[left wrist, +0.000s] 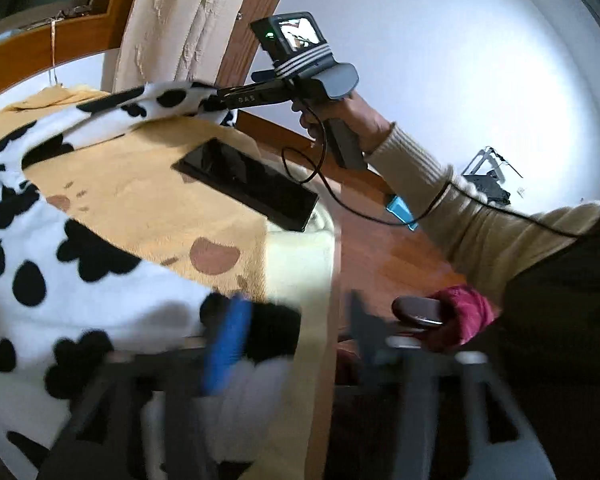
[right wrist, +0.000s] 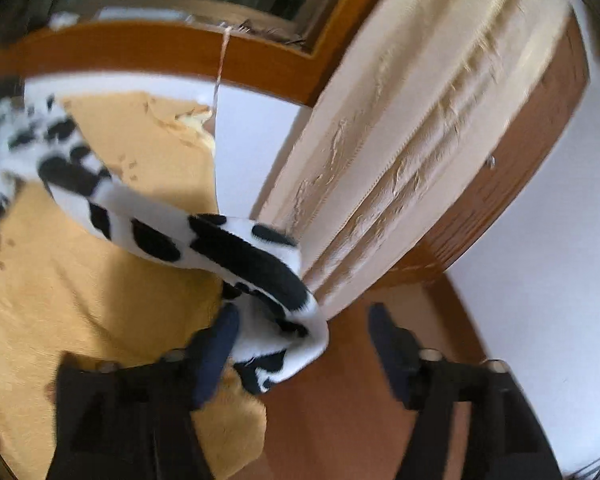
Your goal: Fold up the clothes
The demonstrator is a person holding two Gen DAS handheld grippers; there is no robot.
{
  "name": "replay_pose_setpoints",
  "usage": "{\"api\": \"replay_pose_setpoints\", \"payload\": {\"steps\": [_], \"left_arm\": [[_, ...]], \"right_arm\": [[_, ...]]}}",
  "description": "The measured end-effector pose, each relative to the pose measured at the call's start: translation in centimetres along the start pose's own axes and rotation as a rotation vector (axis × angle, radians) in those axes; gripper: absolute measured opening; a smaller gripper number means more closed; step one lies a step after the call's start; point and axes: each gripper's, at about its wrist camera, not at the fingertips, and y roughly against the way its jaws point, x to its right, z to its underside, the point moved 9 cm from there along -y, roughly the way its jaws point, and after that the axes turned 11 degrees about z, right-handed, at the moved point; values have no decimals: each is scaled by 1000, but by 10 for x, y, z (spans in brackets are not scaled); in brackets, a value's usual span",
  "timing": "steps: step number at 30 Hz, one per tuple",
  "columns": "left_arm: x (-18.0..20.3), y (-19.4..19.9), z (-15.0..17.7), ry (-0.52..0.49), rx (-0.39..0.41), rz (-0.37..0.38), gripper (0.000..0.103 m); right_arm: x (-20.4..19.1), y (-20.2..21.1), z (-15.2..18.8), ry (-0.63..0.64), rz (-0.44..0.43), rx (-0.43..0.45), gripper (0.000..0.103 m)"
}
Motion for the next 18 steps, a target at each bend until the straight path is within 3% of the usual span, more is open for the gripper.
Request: {"api": "replay_pose_setpoints", "payload": {"steps": [2, 6, 11, 14, 18], "left_arm": [[4, 13, -12, -16, 29, 8, 85], [-2, 51, -44, -35, 153, -17, 85], [-59, 87, -64, 49, 316, -149, 85], [-101, 79, -56, 132, 319, -208, 85], [-135, 61, -32, 200, 261, -271, 85]], "right_arm": [[2, 11, -5, -49, -47, 27, 70], [-15, 34, -43, -122, -250, 90, 70], [-75, 49, -109, -132, -572, 112, 70], [-124, 43, -150, -80, -672, 108, 70], [-213, 17, -190, 19, -761, 32, 70]]}}
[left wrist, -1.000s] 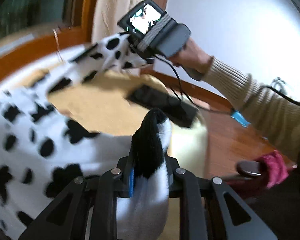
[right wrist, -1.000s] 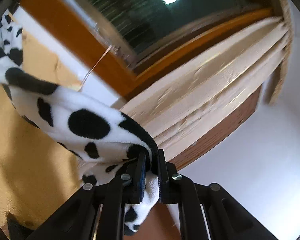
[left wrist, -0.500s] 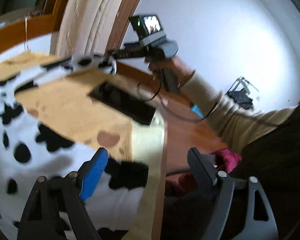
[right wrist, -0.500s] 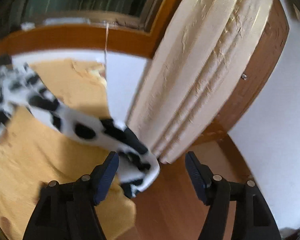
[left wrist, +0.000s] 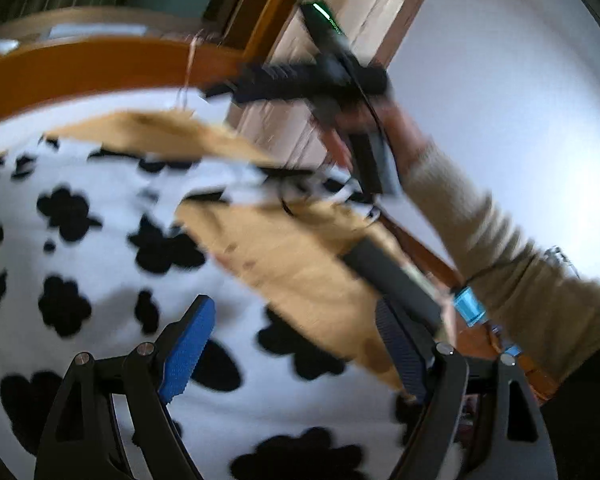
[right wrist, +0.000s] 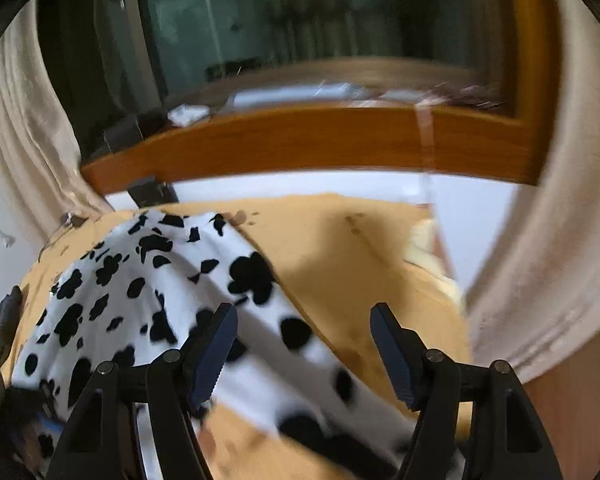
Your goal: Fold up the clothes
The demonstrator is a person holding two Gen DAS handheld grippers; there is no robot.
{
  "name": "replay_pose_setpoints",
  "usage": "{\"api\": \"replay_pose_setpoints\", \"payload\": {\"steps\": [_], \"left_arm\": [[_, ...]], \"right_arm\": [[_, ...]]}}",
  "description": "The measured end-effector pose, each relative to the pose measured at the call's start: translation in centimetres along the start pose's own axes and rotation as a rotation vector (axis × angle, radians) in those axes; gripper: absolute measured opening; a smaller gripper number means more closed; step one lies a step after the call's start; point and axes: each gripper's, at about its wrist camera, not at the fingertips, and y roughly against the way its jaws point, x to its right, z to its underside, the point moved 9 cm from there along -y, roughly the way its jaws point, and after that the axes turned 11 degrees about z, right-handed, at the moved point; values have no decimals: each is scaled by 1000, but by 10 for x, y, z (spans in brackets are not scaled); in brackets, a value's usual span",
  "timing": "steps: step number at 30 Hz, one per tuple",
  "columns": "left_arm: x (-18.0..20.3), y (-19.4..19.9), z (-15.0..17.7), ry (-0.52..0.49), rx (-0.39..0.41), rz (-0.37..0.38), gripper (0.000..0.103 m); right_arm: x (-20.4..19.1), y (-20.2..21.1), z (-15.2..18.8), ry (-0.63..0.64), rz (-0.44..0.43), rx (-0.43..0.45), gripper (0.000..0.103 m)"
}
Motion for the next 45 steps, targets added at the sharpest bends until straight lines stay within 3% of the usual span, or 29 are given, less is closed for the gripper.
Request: {"api": "replay_pose_setpoints", "payload": {"steps": [5, 12, 13, 15, 19, 20, 27, 32, 35, 39, 45], "left_arm": [[-15, -12, 19, 22, -40, -12, 85], [-33, -12, 25, 141, -29, 58, 85], [-32, -11, 26, 147, -26, 64, 85], [-32, -8, 26, 160, -19, 77, 85], [-29, -4, 26, 160, -18, 82, 86], [-29, -4, 25, 160, -17, 82, 86], [-30, -9, 24, 159, -19, 84, 87], [-25, -13, 25, 137, -36, 85, 92], [-22, -14, 24, 132, -42, 91, 94], [-21, -13, 24, 135, -43, 109, 97], [-23, -14, 22, 138, -44, 121, 99]], "right_arm": [[-32, -82, -13, 50, -49, -126, 70], [-55, -149, -7, 230, -1, -224, 66], [-56, -153, -5, 248, 0, -229, 59], [-60, -158, -1, 279, -3, -226, 53], [-69, -152, 3, 302, -32, -216, 7], [-70, -150, 2, 308, -17, -206, 4], [-50, -137, -48, 296, 218, -23, 4], [-62, -166, -34, 448, 343, -33, 4], [-52, -177, -19, 439, 335, -58, 4], [-38, -167, -22, 368, 239, -76, 5], [-4, -104, -20, 261, 206, -34, 6]]}}
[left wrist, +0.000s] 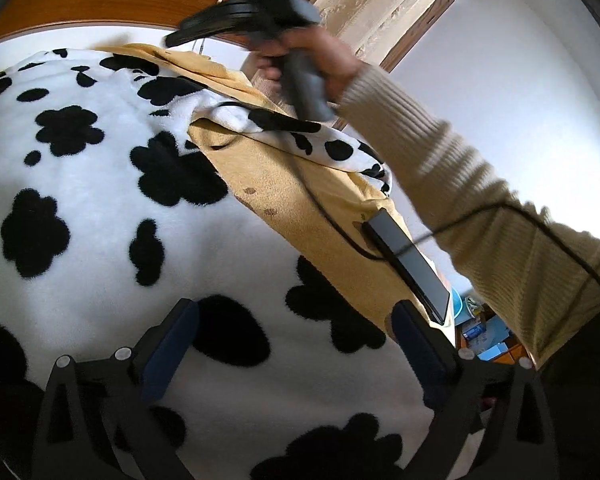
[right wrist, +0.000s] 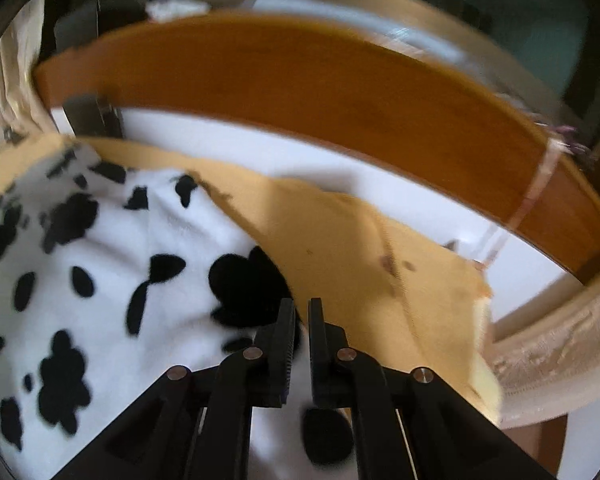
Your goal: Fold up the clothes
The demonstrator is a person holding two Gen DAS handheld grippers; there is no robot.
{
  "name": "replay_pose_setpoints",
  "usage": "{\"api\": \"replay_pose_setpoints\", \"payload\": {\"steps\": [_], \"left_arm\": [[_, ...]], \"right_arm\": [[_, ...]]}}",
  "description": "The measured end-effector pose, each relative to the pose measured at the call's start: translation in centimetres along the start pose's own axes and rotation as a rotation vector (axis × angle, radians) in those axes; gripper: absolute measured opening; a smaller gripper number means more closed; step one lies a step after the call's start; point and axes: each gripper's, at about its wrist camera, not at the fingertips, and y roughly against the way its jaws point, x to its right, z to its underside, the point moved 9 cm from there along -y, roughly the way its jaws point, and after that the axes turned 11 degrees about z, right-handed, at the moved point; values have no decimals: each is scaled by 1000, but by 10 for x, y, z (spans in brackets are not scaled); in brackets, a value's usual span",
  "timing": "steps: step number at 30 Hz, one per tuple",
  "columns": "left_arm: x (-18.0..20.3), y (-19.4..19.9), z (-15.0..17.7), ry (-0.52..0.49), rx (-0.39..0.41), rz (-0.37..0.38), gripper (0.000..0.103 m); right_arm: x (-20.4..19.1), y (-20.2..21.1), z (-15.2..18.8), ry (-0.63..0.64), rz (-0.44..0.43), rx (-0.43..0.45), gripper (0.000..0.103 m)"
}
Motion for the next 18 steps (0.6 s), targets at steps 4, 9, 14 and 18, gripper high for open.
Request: {"api": "replay_pose_setpoints", "payload": {"steps": [4, 9, 14, 18], "left_arm": [[1, 1, 3, -3, -2, 2, 99], [0, 4, 5, -6, -6, 18, 101], [0, 7, 5, -2, -4, 34, 102], [-2, 8, 5, 0, -3, 40, 102]], "right_arm": [[-3, 48, 28, -32, -56, 12, 6], [-62, 76, 73, 75, -190, -36, 6], [-65, 53, 109, 35, -169, -102, 10], [-47, 53, 113, -84, -178, -142, 11]]}}
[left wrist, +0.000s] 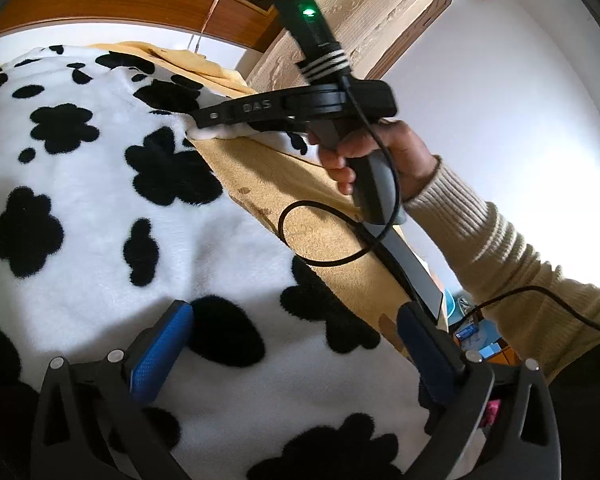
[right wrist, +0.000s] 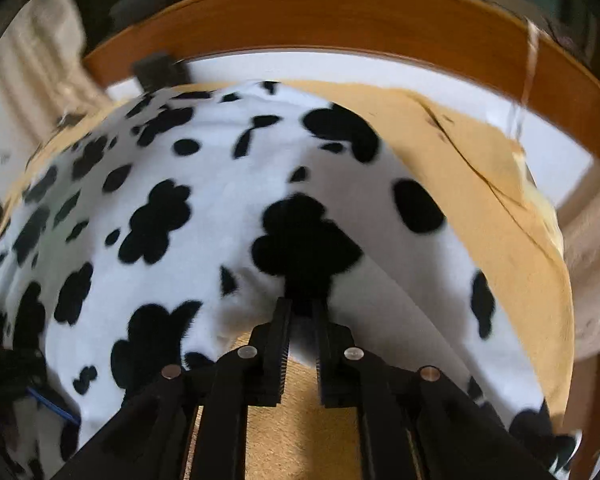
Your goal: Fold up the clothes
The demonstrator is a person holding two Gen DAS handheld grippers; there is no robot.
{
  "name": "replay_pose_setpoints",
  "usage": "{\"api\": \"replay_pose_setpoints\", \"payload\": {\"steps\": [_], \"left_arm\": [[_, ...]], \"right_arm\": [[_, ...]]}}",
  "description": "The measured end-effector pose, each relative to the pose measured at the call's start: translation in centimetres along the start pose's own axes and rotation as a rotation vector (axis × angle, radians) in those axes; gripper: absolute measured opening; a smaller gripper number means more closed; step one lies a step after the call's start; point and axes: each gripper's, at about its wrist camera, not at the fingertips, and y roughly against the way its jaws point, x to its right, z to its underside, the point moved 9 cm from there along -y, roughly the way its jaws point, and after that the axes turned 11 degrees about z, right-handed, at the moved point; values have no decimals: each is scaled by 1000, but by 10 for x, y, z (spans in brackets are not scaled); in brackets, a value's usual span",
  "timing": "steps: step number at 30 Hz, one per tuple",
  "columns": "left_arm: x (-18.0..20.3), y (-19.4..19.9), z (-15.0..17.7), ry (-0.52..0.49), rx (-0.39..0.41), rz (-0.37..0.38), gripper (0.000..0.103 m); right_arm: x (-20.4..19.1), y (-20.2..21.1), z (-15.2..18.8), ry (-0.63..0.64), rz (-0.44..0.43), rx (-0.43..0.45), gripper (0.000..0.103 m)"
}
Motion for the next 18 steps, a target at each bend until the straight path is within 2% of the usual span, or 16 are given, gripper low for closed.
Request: {"api": "replay_pose_setpoints", "payload": {"steps": [3, 5, 6, 7, 9, 12, 15, 18], "left_arm": [[-2, -1, -2, 7, 6, 9, 102], [-2, -2, -3, 11, 10, 12, 102], [-2, -1, -4, 14, 12, 12, 102], [-1, 0, -4, 21, 15, 11, 102], [1, 5, -1, 48, 14, 7, 102], [12, 11, 12, 78, -17, 17, 102], [27, 23, 35, 85, -53, 48, 102], [37, 39, 61, 86, -66, 40, 102]], "right_arm": [[3, 28, 8, -18, 18, 35, 18], [0, 61, 19, -40, -10, 88, 45], [-3, 78, 29, -59, -32, 111, 79], [-8, 92, 38, -75, -51, 127, 91], [-17, 119, 57, -109, -90, 159, 91], [-40, 150, 95, -82, -105, 167, 91], [-62, 159, 128, -36, -71, 139, 91], [-81, 160, 153, 22, -52, 120, 91]]}}
